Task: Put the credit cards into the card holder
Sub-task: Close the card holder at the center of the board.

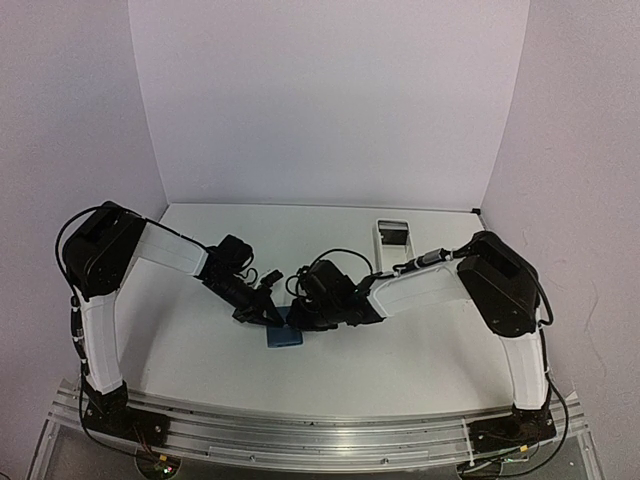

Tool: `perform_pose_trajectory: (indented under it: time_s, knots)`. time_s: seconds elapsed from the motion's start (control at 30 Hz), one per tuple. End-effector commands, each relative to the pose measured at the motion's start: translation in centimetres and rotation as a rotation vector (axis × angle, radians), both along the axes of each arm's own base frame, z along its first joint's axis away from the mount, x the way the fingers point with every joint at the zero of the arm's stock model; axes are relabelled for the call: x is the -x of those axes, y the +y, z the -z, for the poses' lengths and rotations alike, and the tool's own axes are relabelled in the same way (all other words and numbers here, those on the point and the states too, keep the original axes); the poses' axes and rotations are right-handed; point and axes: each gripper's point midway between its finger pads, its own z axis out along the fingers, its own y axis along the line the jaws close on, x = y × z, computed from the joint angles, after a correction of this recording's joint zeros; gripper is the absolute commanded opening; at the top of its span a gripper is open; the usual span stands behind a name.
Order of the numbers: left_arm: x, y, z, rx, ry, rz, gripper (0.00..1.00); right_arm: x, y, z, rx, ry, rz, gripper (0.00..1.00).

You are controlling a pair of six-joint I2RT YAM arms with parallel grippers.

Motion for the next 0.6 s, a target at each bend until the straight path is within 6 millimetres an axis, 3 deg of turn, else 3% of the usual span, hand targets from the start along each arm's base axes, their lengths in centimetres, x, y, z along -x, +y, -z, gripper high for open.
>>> perform_pose_trajectory:
  time_s: [0.0, 0.13, 0.37, 0.57]
  knots:
    - [1.1, 2.1, 2.8, -0.171, 0.032, -0.028, 0.00, 2.6, -2.1, 5.5, 0.203, 0.071, -0.029, 0.31]
    - [1.4, 2.3, 3.2, -0.182, 0.054, -0.028, 0.00, 4.2, -2.5, 7.0, 0.271, 0.071, -0.045, 0.29]
    - [1.8, 2.8, 3.8, -0.215, 0.077, -0.034, 0.00, 6.6, -5.3, 10.3, 0.418, 0.089, -0.050, 0.22]
    - [1.9, 2.8, 4.1, -0.227, 0.088, -0.040, 0.00, 8.4, -6.5, 12.5, 0.506, 0.109, -0.076, 0.23]
